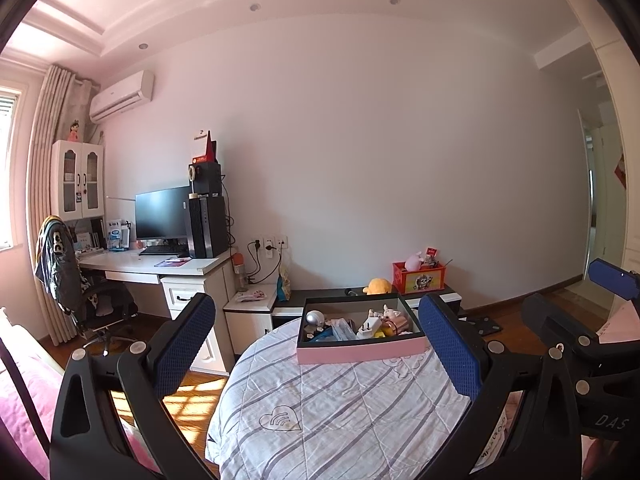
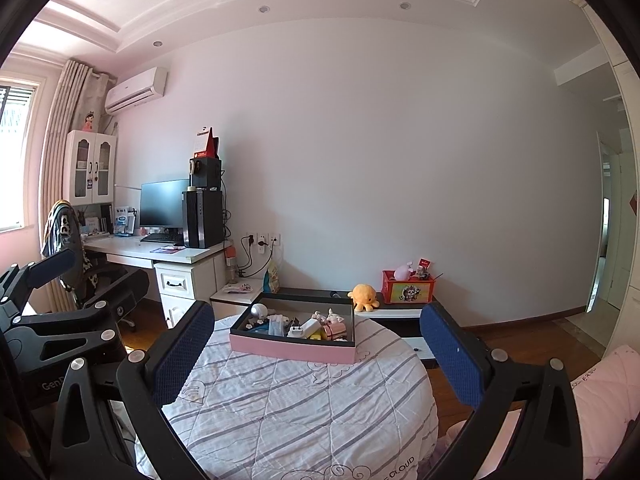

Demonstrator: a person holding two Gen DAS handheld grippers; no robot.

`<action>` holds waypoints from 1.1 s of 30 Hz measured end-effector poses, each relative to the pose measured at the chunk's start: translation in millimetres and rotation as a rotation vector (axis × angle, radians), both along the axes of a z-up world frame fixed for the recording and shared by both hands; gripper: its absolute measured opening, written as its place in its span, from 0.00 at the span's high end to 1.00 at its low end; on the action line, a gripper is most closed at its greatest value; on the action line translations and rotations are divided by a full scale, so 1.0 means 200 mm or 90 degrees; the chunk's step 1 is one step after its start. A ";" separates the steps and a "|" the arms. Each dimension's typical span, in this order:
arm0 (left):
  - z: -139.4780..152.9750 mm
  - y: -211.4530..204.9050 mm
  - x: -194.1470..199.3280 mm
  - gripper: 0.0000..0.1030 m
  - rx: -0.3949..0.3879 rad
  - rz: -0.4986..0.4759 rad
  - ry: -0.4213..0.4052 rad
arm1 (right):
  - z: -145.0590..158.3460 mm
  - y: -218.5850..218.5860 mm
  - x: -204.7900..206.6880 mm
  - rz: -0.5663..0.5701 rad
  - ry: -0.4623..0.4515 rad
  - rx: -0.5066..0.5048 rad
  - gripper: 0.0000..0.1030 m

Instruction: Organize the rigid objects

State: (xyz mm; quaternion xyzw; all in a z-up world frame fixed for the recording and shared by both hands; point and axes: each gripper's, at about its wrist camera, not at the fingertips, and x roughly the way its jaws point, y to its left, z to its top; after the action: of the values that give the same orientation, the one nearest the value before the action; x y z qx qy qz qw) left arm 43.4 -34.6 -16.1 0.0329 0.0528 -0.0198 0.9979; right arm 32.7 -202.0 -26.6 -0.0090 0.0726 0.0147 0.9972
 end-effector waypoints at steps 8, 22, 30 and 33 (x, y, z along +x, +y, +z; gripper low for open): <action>0.00 0.00 -0.01 0.00 0.000 0.001 -0.002 | 0.00 0.01 0.00 -0.002 -0.002 -0.002 0.00; 0.00 -0.01 -0.01 0.00 0.001 0.001 -0.002 | 0.00 0.01 -0.01 -0.005 -0.002 -0.004 0.00; 0.00 0.00 0.00 0.00 -0.003 -0.005 -0.005 | 0.00 0.01 0.00 -0.005 -0.002 -0.004 0.00; 0.00 0.00 0.00 0.00 -0.002 -0.005 -0.008 | 0.00 0.01 0.00 -0.006 -0.002 -0.004 0.00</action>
State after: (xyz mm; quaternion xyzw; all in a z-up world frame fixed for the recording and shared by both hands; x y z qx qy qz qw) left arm 43.8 -34.4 -15.5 0.0315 0.0464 -0.0237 0.9981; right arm 32.1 -199.4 -26.0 -0.0117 0.0714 0.0099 0.9973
